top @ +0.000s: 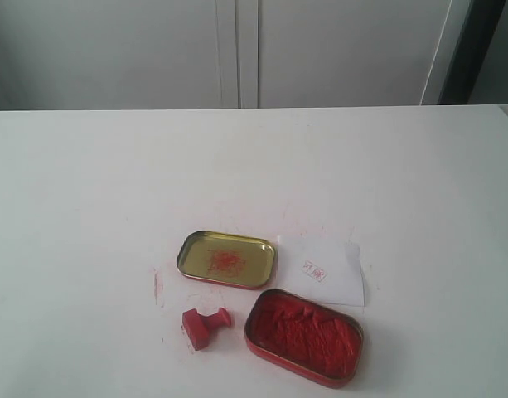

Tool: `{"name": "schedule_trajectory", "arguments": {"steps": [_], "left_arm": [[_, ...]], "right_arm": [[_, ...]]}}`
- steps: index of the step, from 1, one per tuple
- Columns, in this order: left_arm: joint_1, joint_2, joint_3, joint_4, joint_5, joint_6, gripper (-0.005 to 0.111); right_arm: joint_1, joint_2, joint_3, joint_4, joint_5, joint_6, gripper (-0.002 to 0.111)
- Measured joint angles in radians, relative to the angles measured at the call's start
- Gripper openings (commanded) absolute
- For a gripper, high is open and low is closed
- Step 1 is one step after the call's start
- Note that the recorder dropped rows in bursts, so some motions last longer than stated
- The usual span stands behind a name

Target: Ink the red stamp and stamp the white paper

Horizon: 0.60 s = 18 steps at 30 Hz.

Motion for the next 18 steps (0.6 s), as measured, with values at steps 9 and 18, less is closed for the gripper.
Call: {"name": "schedule_trajectory", "arguments": {"steps": [9, 18], "left_arm": [[0.000, 0.000, 0.000, 0.000, 0.000, 0.000, 0.000], [0.000, 0.000, 0.000, 0.000, 0.000, 0.000, 0.000]], "right_arm": [[0.000, -0.099, 0.000, 0.000, -0.004, 0.000, 0.000], [0.000, -0.229, 0.033, 0.000, -0.025, 0.000, 0.000]]}}
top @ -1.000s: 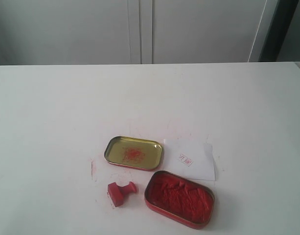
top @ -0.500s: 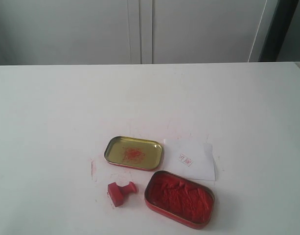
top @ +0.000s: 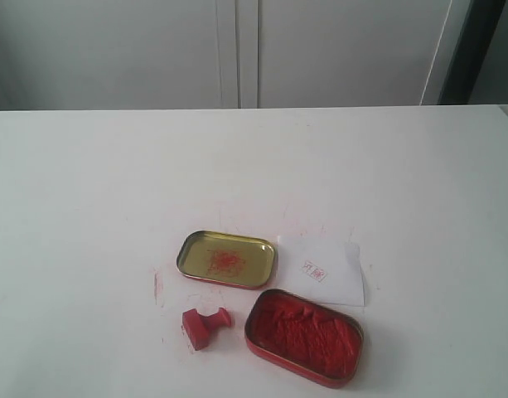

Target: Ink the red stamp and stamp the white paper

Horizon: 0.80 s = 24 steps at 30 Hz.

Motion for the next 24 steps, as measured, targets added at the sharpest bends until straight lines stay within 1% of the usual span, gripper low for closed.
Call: {"name": "schedule_trajectory", "arguments": {"steps": [10, 17, 24], "left_arm": [[0.000, 0.000, 0.000, 0.000, 0.000, 0.000, 0.000], [0.000, 0.000, 0.000, 0.000, 0.000, 0.000, 0.000], [0.000, 0.000, 0.000, 0.000, 0.000, 0.000, 0.000]], "right_arm": [[0.000, -0.154, 0.124, -0.012, -0.071, 0.000, 0.000], [0.000, -0.263, 0.222, -0.014, -0.182, 0.000, 0.000], [0.000, -0.268, 0.232, -0.014, -0.223, 0.000, 0.000]]}}
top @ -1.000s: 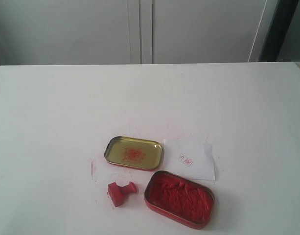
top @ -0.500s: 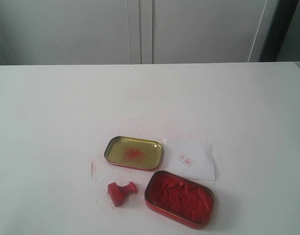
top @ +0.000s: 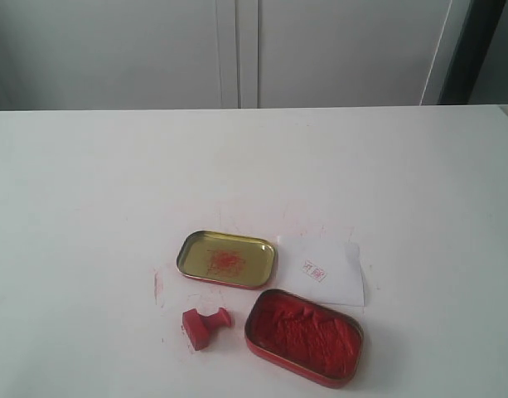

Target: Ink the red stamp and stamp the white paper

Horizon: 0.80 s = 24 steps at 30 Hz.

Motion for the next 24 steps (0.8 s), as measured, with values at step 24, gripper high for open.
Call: {"name": "schedule_trajectory", "arguments": {"steps": [24], "left_arm": [[0.000, 0.000, 0.000, 0.000, 0.000, 0.000, 0.000]], "right_arm": [[0.000, -0.016, 0.000, 0.001, -0.002, 0.000, 0.000]]}}
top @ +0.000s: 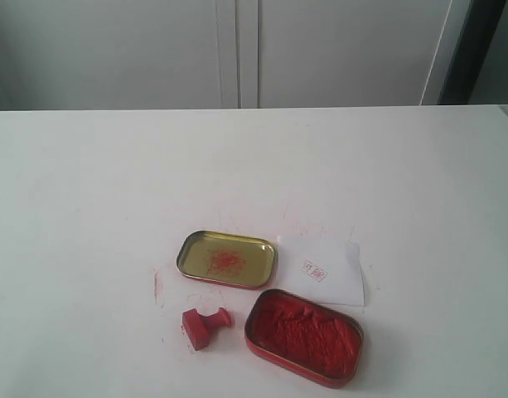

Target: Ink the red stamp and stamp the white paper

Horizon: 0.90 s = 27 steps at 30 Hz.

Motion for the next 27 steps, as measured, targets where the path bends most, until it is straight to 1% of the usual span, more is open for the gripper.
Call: {"name": "schedule_trajectory", "arguments": {"steps": [13, 27], "left_arm": [[0.000, 0.000, 0.000, 0.000, 0.000, 0.000, 0.000], [0.000, 0.000, 0.000, 0.000, 0.000, 0.000, 0.000]], "right_arm": [[0.000, -0.118, 0.002, 0.002, 0.000, 0.000, 0.000], [0.000, -0.121, 0.002, 0.002, 0.000, 0.000, 0.000]]}}
